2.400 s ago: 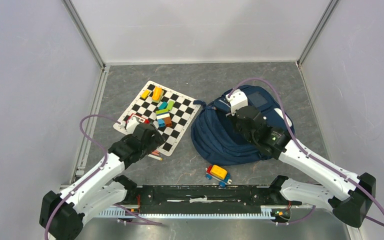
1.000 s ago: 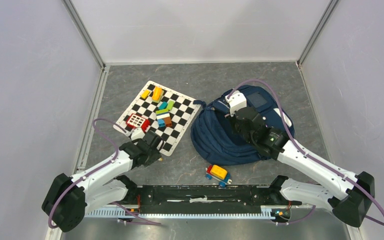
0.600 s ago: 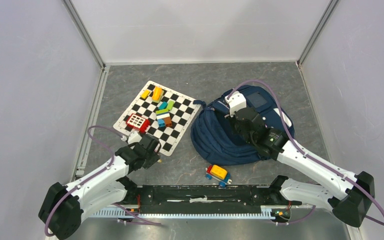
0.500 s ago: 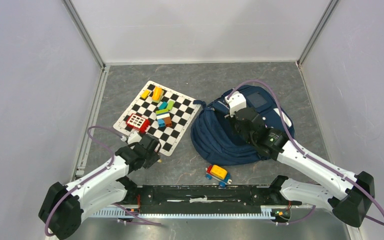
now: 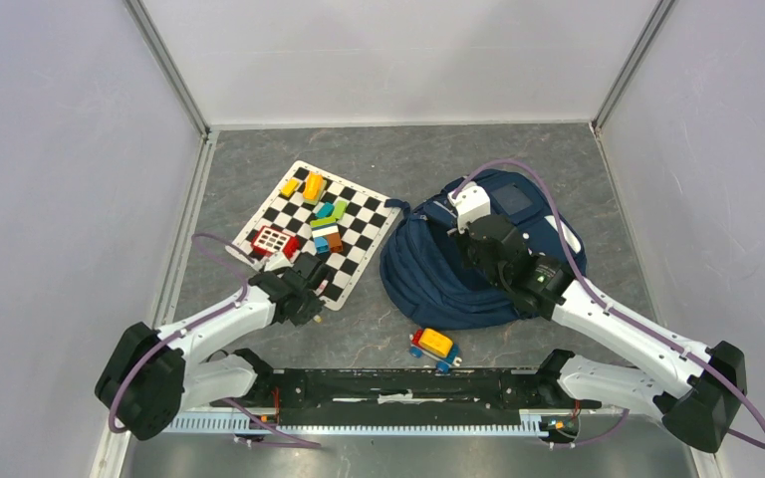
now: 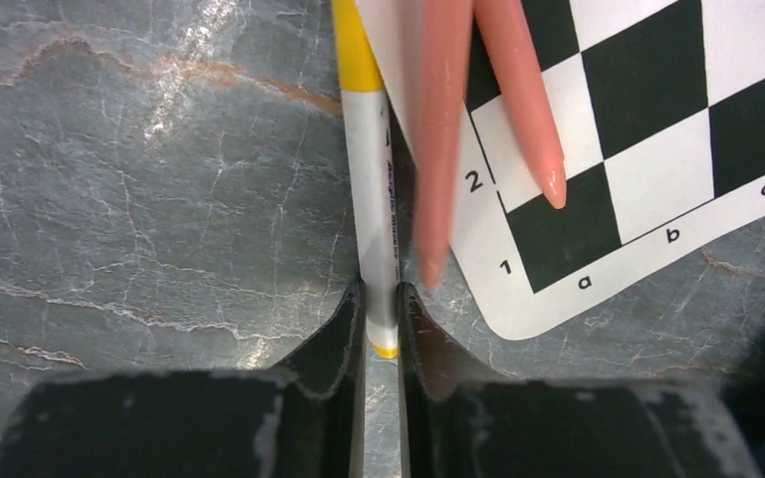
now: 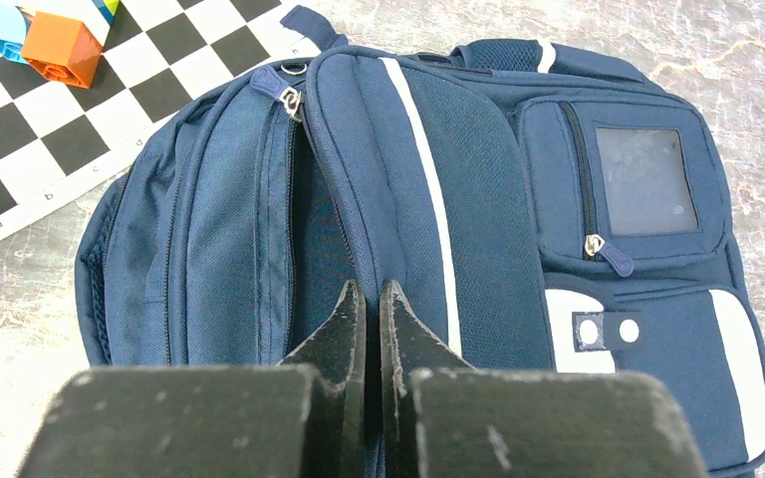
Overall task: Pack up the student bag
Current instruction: Pick up the stationery from the center of the board, then place the stationery in the student bag.
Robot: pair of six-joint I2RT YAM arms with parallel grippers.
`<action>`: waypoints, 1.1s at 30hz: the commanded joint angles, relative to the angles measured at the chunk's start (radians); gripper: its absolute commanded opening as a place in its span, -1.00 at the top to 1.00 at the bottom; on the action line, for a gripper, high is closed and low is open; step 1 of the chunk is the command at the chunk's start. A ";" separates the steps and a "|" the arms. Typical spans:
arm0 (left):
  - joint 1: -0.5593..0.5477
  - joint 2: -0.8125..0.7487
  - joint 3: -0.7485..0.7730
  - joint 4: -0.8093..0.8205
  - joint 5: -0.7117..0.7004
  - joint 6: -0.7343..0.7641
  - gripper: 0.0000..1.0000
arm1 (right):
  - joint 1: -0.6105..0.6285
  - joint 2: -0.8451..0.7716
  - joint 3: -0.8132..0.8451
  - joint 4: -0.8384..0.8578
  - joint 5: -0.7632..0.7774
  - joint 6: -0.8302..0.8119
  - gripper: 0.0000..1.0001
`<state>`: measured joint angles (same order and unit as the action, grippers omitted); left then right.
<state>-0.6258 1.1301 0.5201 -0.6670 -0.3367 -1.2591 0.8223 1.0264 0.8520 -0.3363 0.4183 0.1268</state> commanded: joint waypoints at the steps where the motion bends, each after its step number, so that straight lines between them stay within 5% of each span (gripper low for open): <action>1: 0.000 -0.016 0.007 -0.065 -0.010 0.022 0.78 | 0.001 -0.037 -0.002 0.127 -0.008 0.006 1.00; 11: -0.002 -0.242 0.083 -0.249 -0.020 0.083 0.92 | 0.001 -0.035 -0.002 0.136 -0.014 -0.009 1.00; 18: -0.006 -0.261 0.189 -0.282 0.060 0.235 0.96 | 0.001 -0.032 0.009 0.134 -0.026 -0.008 1.00; 24: -0.076 -0.205 0.318 -0.199 0.116 0.285 0.96 | 0.002 -0.028 0.025 0.135 -0.035 -0.004 1.00; 33: -0.335 0.030 0.495 0.090 0.189 0.164 0.96 | 0.002 -0.026 0.037 0.129 -0.045 0.010 1.00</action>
<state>-0.8780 1.0748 0.9234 -0.7639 -0.2012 -1.0454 0.8223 1.0176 0.8337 -0.3119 0.3962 0.1261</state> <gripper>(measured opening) 0.049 0.029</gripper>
